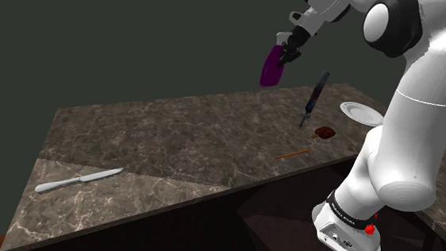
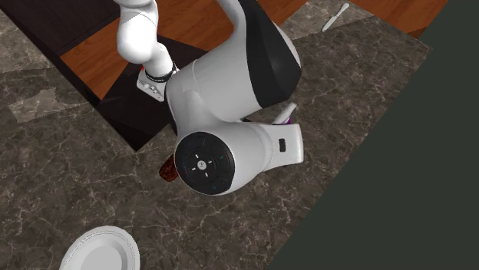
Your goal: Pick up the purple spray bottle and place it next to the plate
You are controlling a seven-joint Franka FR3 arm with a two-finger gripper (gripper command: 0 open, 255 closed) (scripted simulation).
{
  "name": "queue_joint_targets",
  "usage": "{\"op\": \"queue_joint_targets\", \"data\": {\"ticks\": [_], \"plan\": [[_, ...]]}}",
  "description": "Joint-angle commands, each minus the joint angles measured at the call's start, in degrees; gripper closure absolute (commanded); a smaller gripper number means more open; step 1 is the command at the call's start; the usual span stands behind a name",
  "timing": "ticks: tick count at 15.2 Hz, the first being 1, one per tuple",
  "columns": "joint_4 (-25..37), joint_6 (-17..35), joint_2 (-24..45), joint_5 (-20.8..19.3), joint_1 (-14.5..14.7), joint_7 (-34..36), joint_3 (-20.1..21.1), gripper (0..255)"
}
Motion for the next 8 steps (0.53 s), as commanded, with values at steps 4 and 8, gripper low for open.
{"op": "queue_joint_targets", "data": {"ticks": [4, 8], "plan": [[3.4, -3.0, -0.5, -0.6, -0.3, 2.0, -0.2, 255], [6.2, -5.5, -0.7, -0.8, -0.8, 3.4, -0.3, 255]]}}
